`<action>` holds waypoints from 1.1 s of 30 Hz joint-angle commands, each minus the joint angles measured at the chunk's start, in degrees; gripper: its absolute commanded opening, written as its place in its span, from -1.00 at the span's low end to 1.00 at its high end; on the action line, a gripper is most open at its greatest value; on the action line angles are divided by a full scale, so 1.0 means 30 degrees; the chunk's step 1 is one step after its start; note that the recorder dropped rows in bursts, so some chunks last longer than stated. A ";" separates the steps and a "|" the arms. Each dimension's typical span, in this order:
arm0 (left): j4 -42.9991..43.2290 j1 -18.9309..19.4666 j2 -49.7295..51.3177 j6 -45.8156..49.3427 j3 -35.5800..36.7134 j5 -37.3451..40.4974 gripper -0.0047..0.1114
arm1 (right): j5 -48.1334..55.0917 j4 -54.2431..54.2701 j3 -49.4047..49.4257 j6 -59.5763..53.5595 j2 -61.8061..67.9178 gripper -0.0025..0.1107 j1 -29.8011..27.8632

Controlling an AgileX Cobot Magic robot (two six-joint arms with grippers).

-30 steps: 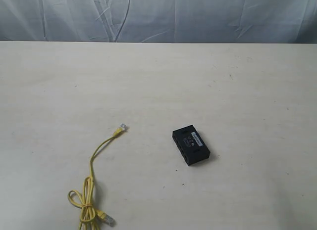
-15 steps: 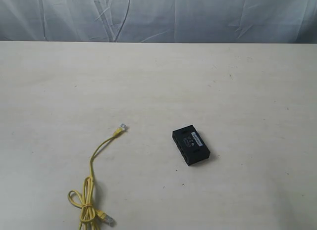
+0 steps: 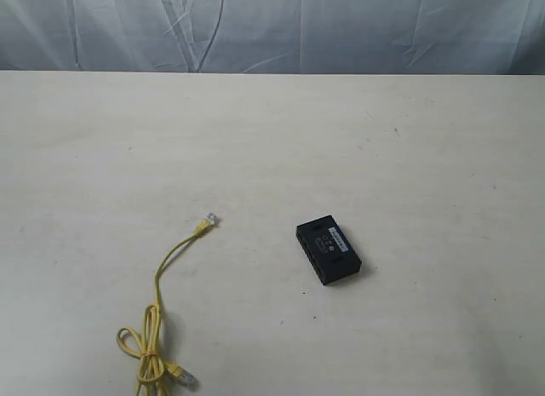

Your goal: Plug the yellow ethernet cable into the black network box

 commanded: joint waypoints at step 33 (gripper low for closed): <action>-0.3043 -0.8891 2.6206 0.4192 -1.0689 0.3454 -0.84 | -0.0128 -0.0075 0.0077 -0.0040 -0.0112 -0.95 0.0027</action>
